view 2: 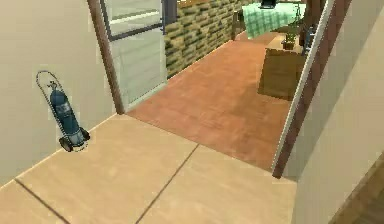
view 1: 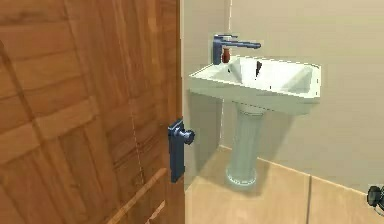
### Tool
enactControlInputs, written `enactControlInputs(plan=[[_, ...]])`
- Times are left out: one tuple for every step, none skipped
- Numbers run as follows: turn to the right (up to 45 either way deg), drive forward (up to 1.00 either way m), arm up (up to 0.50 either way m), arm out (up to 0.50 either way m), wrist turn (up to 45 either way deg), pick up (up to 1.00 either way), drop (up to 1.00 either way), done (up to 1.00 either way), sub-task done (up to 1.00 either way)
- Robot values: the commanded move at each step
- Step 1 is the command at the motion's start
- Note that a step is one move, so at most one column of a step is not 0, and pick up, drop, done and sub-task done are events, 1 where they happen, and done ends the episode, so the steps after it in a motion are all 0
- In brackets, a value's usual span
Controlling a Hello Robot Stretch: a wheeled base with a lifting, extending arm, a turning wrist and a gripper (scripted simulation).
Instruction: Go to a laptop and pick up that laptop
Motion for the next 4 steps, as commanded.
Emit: enactControlInputs(plan=[[-45.0,0.0,0.0,0.0,0.0,0.0,0.0,0.0,0.0],[-45.0,0.0,0.0,0.0,0.0,0.0,0.0,0.0,0.0],[-45.0,0.0,0.0,0.0,0.0,0.0,0.0,0.0,0.0],[-24.0,0.0,0.0,0.0,0.0,0.0,0.0,0.0,0.0]])
